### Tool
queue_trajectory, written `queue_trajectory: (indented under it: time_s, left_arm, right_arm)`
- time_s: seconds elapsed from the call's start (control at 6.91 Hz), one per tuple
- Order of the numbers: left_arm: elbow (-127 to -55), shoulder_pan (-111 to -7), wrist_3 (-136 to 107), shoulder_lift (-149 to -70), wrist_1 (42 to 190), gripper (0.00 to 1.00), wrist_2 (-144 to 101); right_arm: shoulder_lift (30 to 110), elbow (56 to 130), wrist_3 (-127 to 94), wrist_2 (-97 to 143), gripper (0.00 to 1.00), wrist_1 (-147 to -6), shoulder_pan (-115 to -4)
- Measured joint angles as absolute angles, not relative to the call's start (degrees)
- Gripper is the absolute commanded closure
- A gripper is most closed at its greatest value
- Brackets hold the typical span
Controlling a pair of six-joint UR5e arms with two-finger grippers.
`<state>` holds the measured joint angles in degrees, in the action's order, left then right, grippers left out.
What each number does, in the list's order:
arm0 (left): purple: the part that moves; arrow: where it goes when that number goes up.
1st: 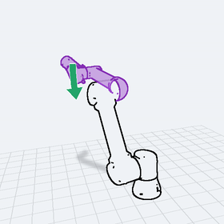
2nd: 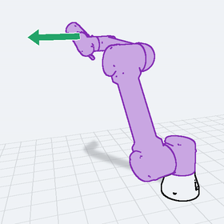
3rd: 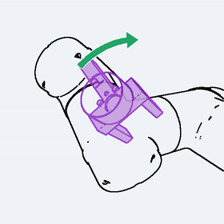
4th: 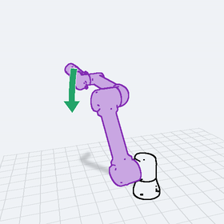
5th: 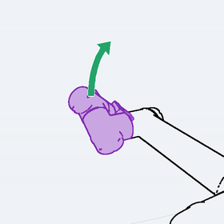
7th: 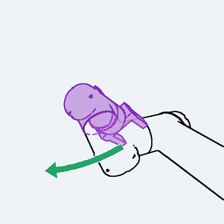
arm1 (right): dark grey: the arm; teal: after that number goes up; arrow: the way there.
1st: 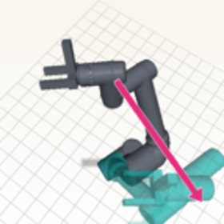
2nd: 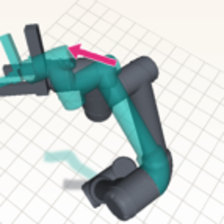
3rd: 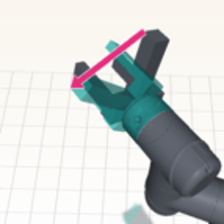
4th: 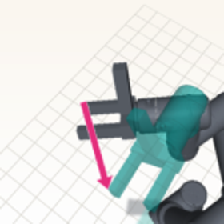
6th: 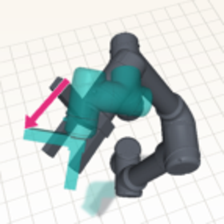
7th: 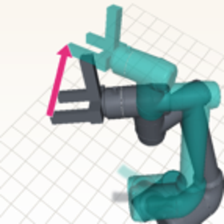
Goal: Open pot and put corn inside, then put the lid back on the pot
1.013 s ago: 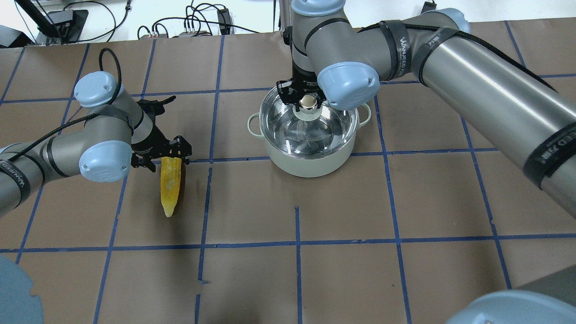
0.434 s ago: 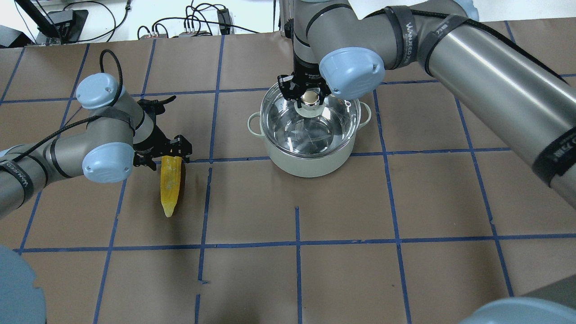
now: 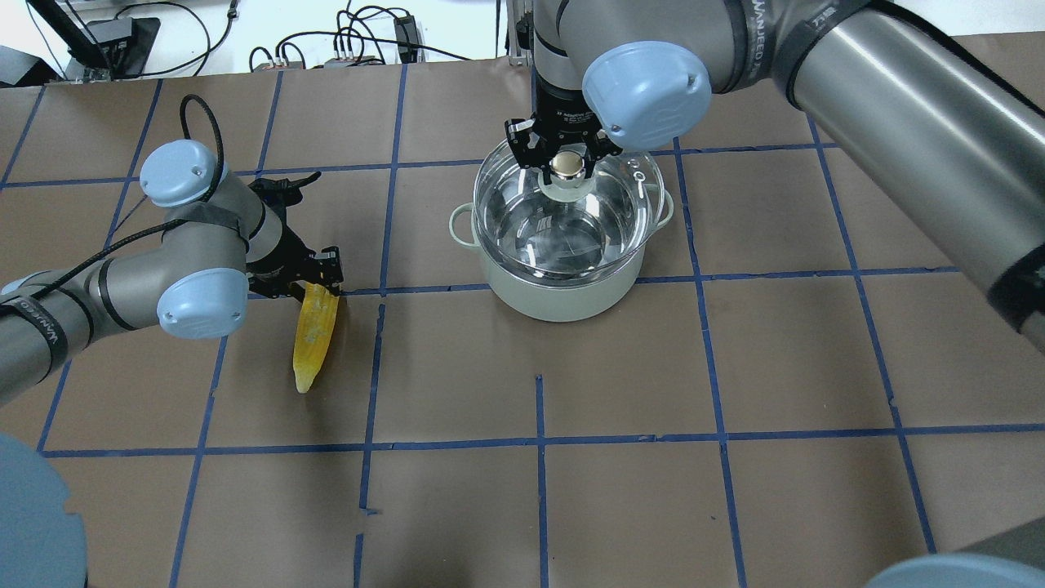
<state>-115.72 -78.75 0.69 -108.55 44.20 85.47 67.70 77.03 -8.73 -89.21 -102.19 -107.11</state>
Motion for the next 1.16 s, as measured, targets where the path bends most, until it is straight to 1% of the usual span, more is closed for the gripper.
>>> queue_trajectory:
  time_s: [0.29, 0.43, 0.58, 0.87, 1.01, 1.16]
  left_arm:
    - [-114.71, -79.00, -0.02, -107.12, 44.52, 0.94, 85.48]
    - [-112.82, -79.35, -0.81, -105.30, 48.04, 0.94, 85.84]
    - [-108.72, -80.03, -2.44, -102.49, 56.13, 0.94, 85.98]
    - [-97.58, -83.45, -9.73, -97.29, 73.76, 0.94, 85.75]
    - [-92.80, -86.79, -15.30, -96.85, 78.81, 0.94, 85.17]
    - [-89.29, -90.83, -21.95, -97.74, 80.69, 0.94, 83.49]
  right_arm:
    - [68.99, 76.80, -6.35, -89.23, 0.73, -100.27, -105.98]
    - [69.69, 76.78, -4.49, -89.19, 0.73, -98.78, -104.58]
    - [70.40, 76.79, -2.18, -89.16, 0.73, -97.24, -102.76]
    - [72.60, 77.17, 2.86, -89.08, 0.73, -93.63, -98.74]
    - [73.78, 77.48, 4.69, -89.01, 0.73, -91.91, -97.32]
    - [75.00, 77.64, 5.77, -88.98, 0.73, -89.87, -96.61]
